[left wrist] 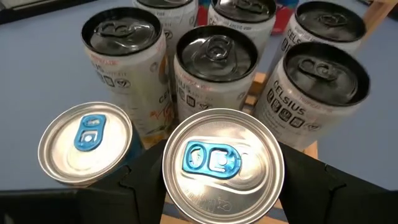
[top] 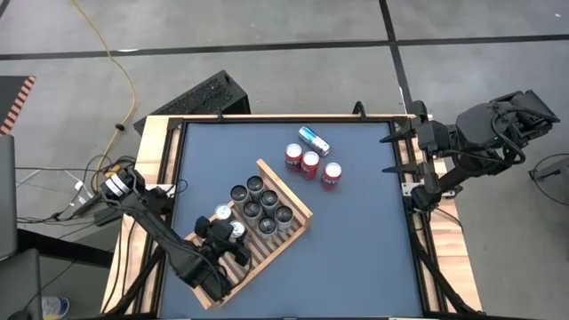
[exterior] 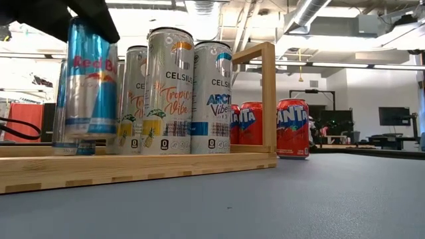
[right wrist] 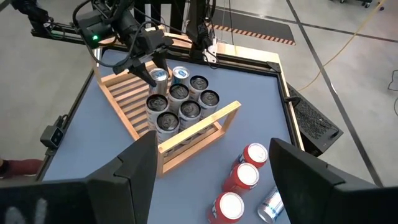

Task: Place canned beverage on shelf
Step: Put the bottom blue soda can on the shelf aligned with the other blue soda can

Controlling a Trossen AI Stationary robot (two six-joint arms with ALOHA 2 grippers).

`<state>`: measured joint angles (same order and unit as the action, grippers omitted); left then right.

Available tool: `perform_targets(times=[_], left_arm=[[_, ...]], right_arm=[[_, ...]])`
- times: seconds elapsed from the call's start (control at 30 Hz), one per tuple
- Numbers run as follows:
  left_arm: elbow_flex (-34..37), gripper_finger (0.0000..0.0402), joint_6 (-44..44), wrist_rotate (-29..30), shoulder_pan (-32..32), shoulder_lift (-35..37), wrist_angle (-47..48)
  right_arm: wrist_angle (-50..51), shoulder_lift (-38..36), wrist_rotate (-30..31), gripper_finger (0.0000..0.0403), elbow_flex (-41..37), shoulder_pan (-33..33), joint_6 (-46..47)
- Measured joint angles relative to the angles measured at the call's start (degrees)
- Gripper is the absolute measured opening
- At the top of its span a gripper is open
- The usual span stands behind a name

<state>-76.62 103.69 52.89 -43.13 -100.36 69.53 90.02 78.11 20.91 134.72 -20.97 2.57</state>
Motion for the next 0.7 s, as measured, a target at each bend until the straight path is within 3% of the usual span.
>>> perform_targets(times=[0.47, 0.7], left_arm=[[-0.1, 0.0228, 2.2, -1.6, -0.7, -3.7, -0.8], [-0.1, 0.0228, 4.1, -3.3, -0.8, -3.7, 3.1]], right_arm=[[0.0, 0.0, 0.0, 0.027, 0.0, 0.0, 0.0], [0.0, 0.0, 0.0, 0.027, 0.0, 0.0, 0.0]])
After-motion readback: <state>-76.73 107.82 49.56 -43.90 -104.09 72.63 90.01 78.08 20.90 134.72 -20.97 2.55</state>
